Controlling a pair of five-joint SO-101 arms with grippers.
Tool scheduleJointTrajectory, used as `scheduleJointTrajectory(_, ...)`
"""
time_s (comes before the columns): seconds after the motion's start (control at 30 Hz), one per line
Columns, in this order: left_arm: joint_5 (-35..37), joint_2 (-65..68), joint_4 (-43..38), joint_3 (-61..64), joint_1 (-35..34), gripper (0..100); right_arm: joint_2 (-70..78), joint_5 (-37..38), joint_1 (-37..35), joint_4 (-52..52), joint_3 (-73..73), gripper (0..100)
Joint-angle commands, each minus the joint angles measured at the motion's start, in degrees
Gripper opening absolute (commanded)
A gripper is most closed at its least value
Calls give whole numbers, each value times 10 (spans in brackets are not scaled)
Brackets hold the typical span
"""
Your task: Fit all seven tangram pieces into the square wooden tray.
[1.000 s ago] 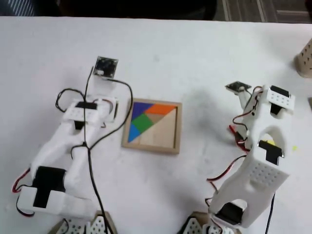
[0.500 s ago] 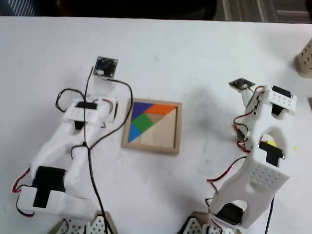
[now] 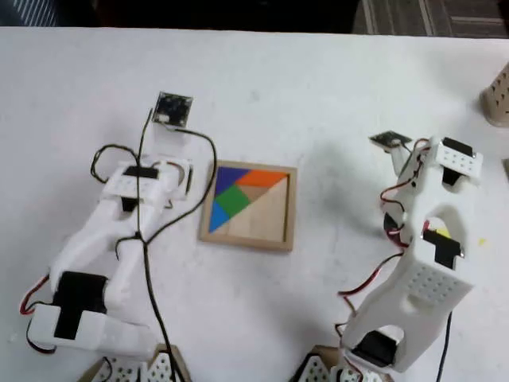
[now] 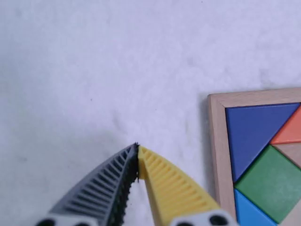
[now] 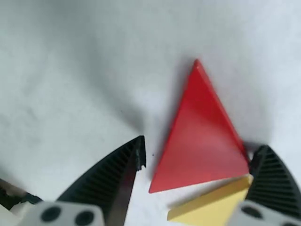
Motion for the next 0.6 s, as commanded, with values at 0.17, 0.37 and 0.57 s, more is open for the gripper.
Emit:
scheduleJointTrajectory(0.17, -6, -2, -19, -34, 0, 24, -11, -1, 30, 1, 2, 324)
scheduleJointTrajectory(0.37, -6, -2, -19, -34, 0, 24, -10, -11, 28, -57, 42, 324)
scheduleJointTrajectory(0.57, -6, -2, -19, -33, 0, 24, -7, -47, 27, -80, 41, 315)
